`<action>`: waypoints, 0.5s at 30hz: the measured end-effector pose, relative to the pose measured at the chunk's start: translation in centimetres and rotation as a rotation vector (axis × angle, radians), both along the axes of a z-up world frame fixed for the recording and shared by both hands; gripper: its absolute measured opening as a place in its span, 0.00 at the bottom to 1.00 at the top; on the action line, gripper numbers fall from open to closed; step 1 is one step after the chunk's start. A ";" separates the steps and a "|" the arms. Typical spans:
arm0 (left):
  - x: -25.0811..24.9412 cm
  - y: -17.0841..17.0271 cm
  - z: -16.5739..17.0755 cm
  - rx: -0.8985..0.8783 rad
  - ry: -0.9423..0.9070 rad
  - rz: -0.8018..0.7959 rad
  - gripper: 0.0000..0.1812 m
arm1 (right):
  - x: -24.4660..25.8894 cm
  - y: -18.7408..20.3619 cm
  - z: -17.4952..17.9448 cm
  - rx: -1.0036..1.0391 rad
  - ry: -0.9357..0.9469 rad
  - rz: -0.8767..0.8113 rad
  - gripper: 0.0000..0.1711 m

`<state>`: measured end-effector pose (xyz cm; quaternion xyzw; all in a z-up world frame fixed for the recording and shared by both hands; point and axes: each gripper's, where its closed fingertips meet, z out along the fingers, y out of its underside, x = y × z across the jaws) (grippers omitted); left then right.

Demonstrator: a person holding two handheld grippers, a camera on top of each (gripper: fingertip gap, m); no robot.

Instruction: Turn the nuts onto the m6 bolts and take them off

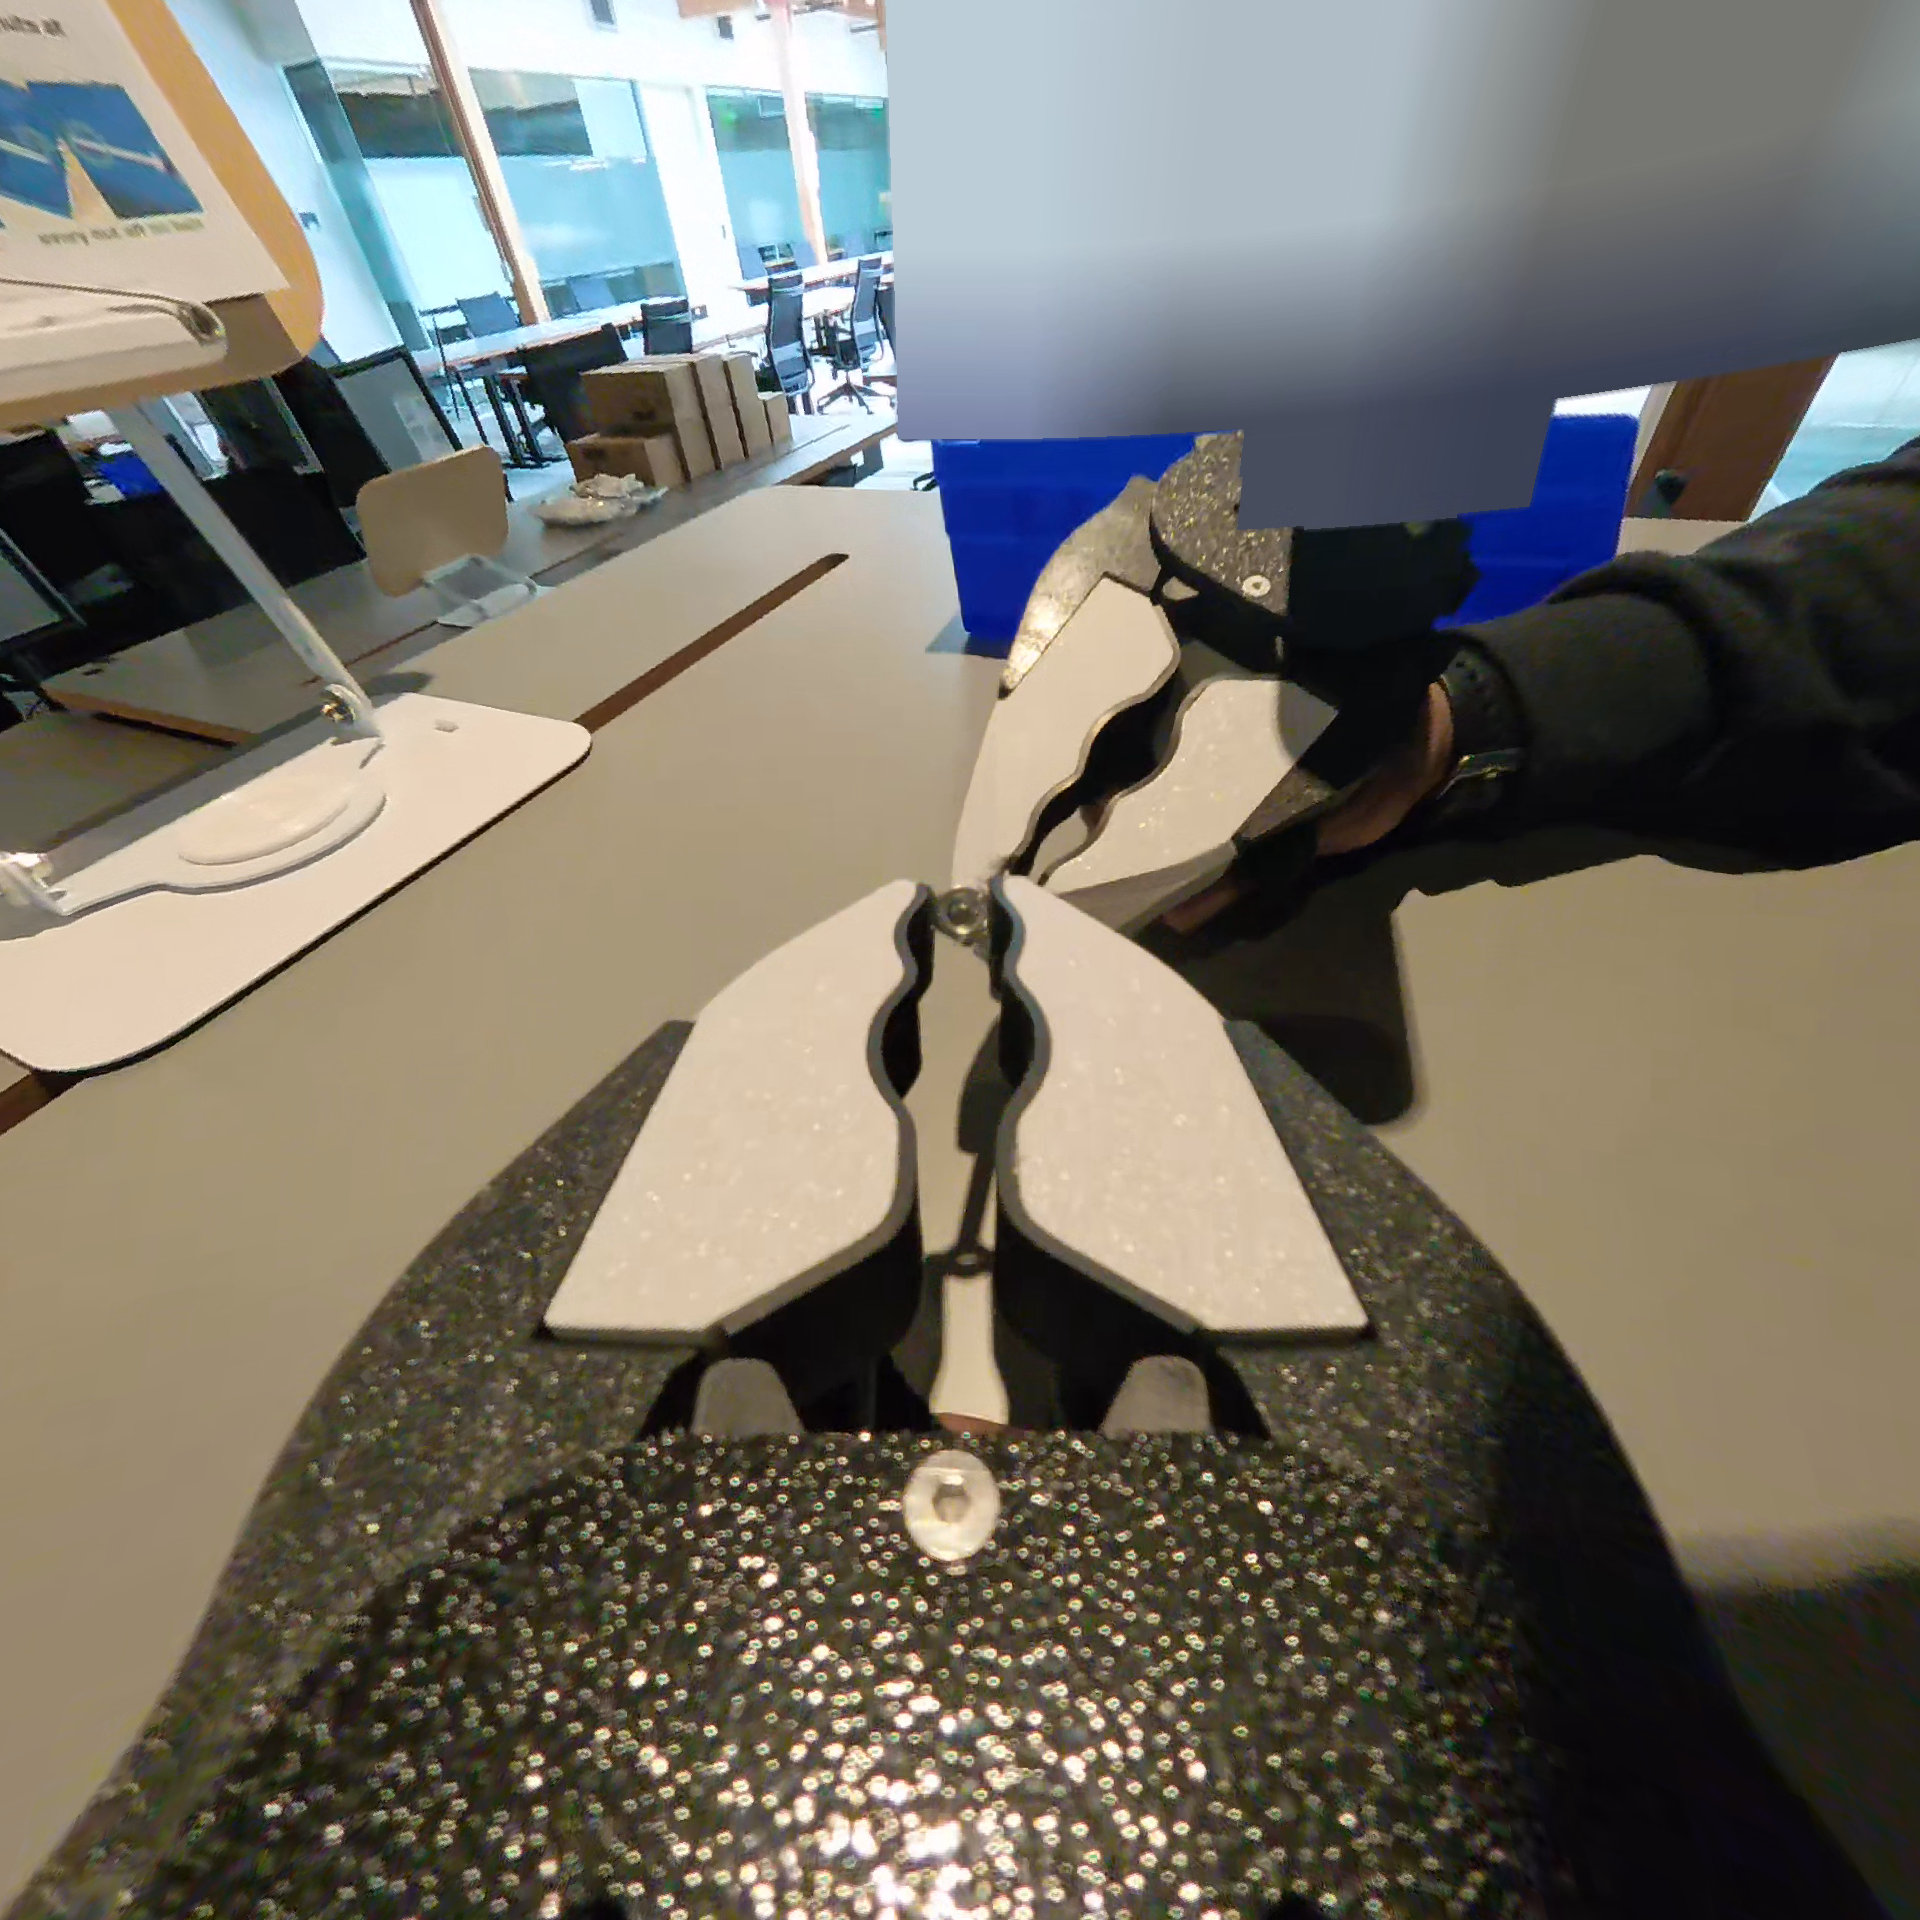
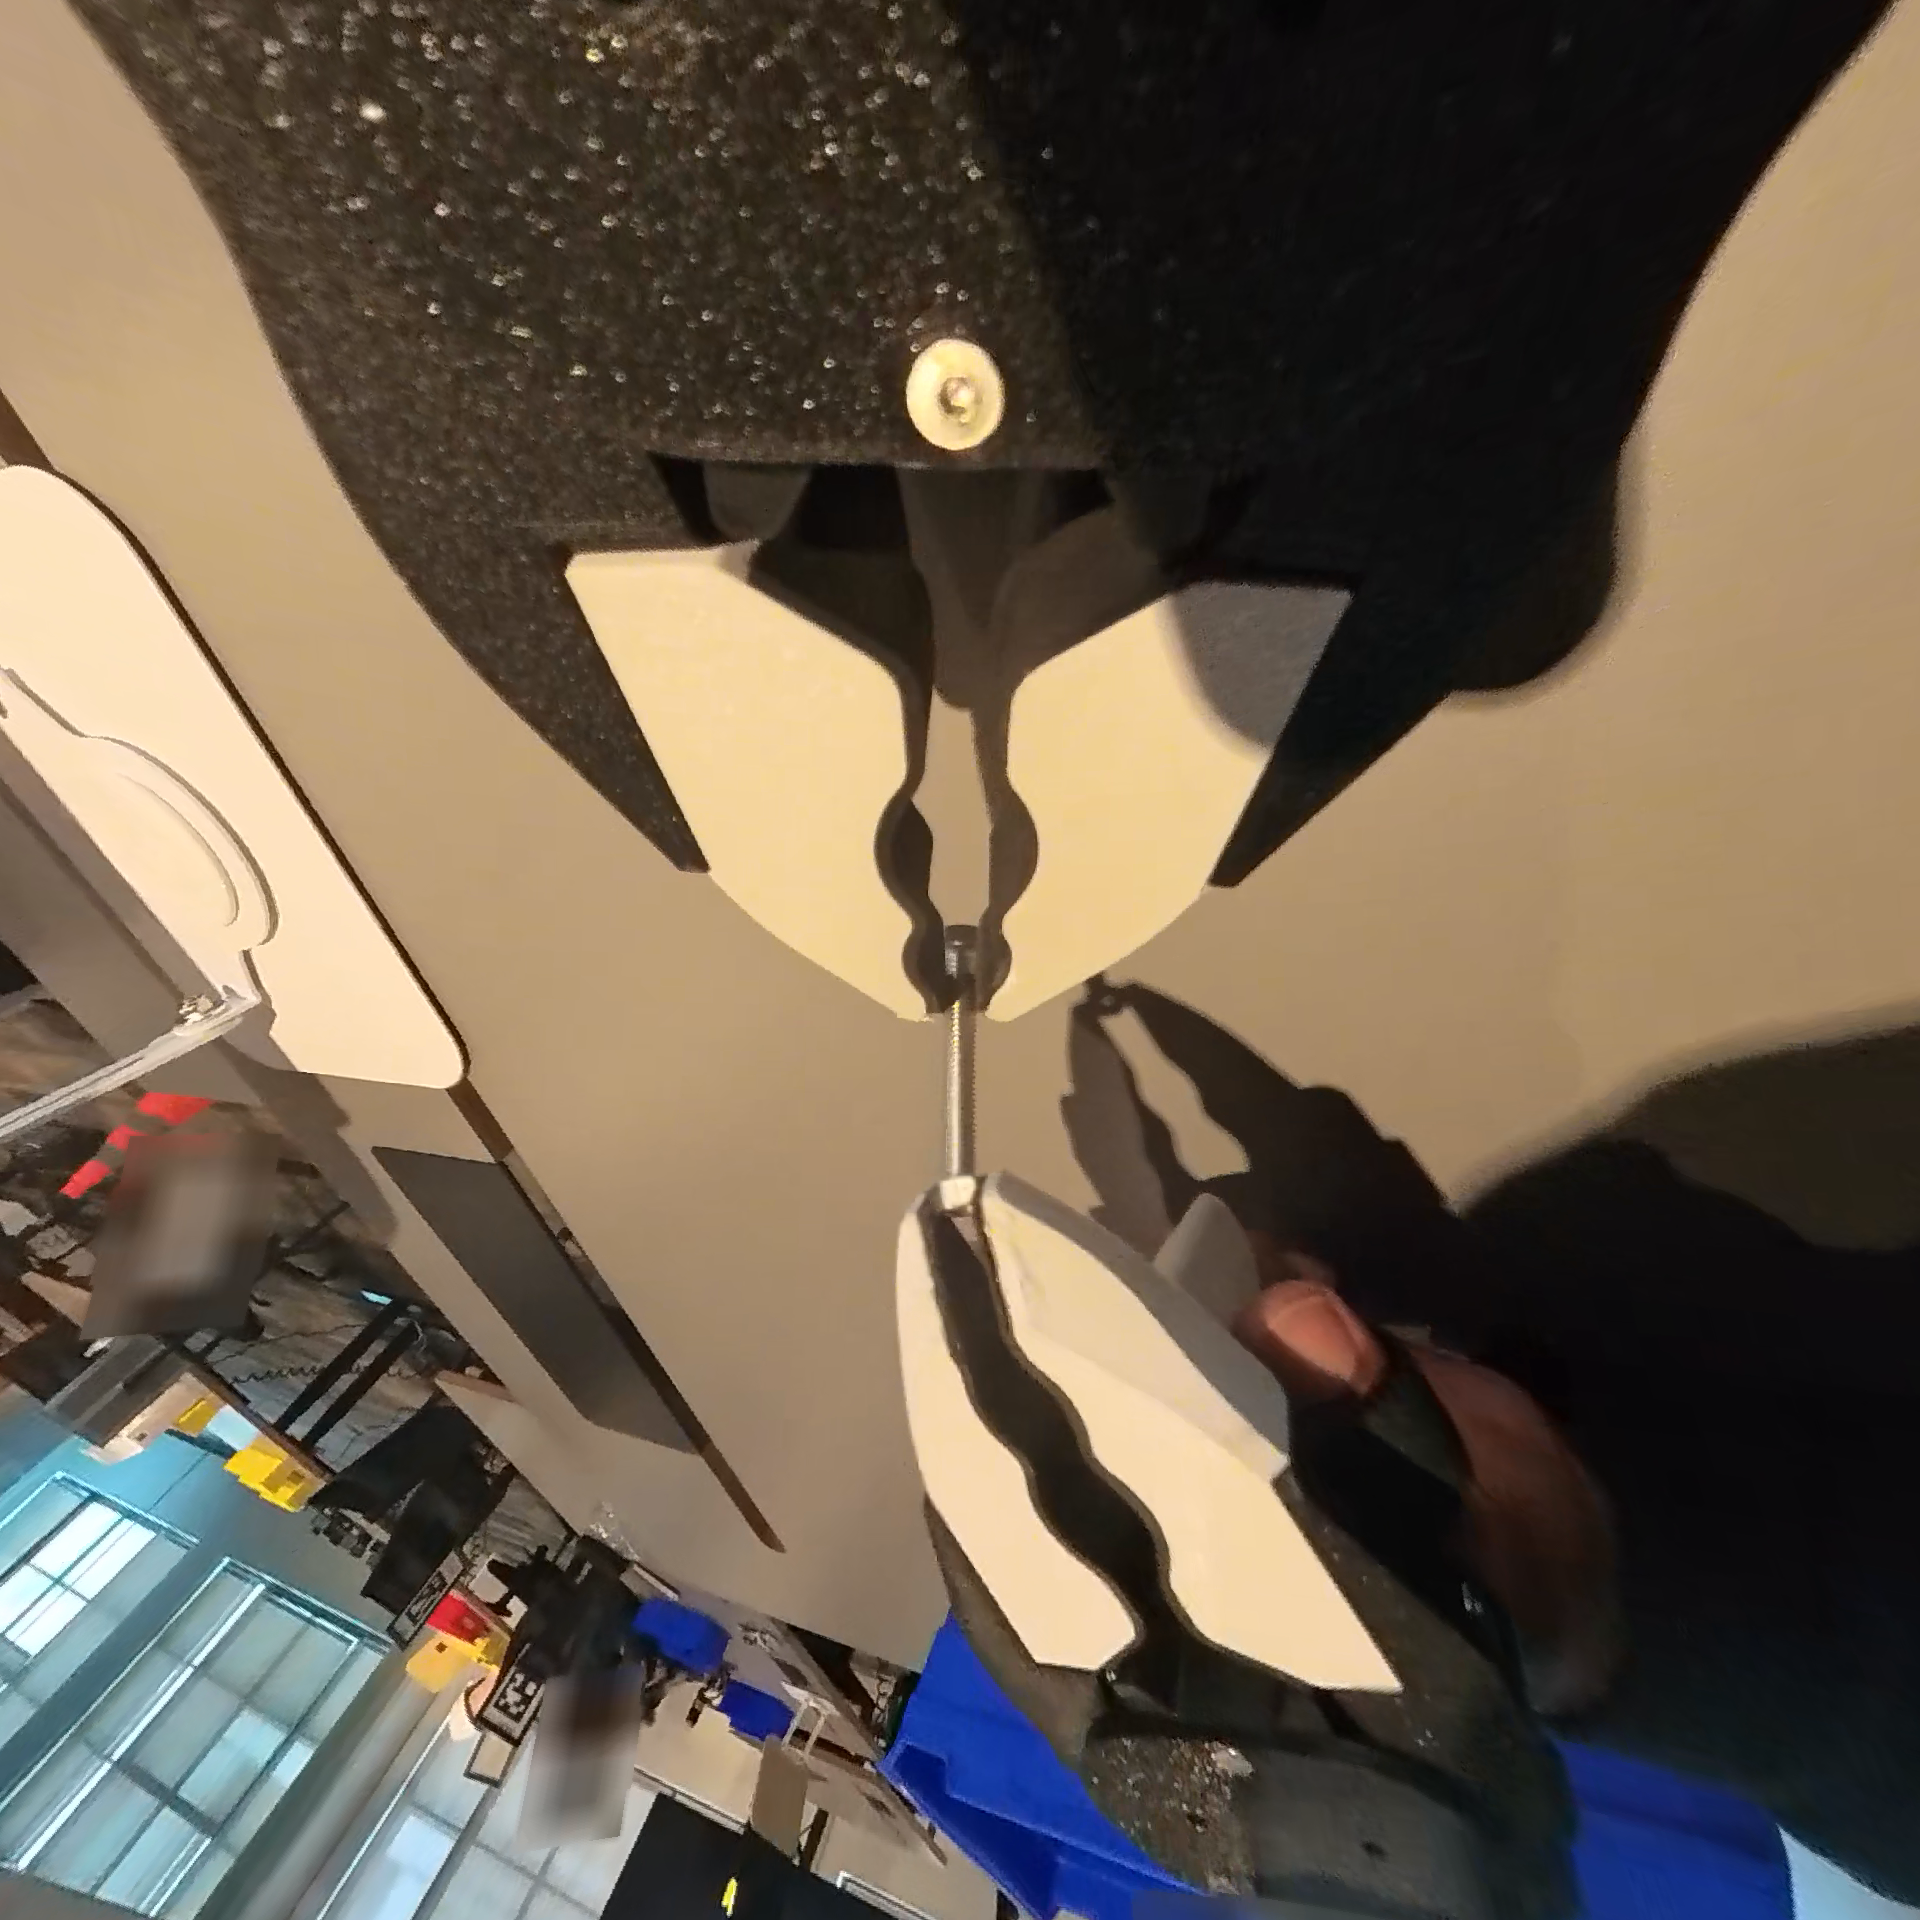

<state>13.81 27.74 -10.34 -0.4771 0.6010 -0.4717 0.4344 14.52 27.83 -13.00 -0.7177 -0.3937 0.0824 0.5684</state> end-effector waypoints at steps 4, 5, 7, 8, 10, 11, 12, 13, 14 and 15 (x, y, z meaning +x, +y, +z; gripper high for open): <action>-0.1 -0.3 0.0 -0.002 0.000 -0.020 0.05 | -0.2 -0.2 0.0 0.007 -0.005 0.020 0.03; -0.2 -0.3 0.0 -0.006 0.000 -0.024 0.05 | -0.2 -0.3 0.1 0.009 -0.002 0.025 0.03; -0.2 -0.4 0.1 -0.011 -0.003 -0.029 0.05 | -0.3 -0.4 0.2 0.005 0.012 0.038 0.03; -0.3 -0.5 0.1 -0.017 -0.003 -0.035 0.05 | -0.4 -0.5 0.2 0.003 0.017 0.046 0.03; -0.4 -0.7 0.2 -0.032 -0.002 -0.051 0.05 | -0.5 -0.6 0.2 0.002 0.020 0.060 0.03; -0.5 -0.8 0.2 -0.044 0.000 -0.064 0.05 | -0.6 -0.7 0.2 0.002 0.024 0.070 0.03; -0.6 -1.0 0.3 -0.052 -0.002 -0.076 0.05 | -0.8 -0.8 0.3 0.000 0.031 0.083 0.03; -0.7 -1.1 0.4 -0.056 -0.003 -0.086 0.05 | -0.9 -0.9 0.4 -0.003 0.044 0.096 0.03; -0.8 -1.2 0.5 -0.059 -0.005 -0.096 0.05 | -1.0 -1.1 0.5 -0.011 0.057 0.111 0.03; -0.9 -1.4 0.5 -0.061 -0.006 -0.107 0.05 | -1.1 -1.2 0.5 -0.018 0.069 0.127 0.03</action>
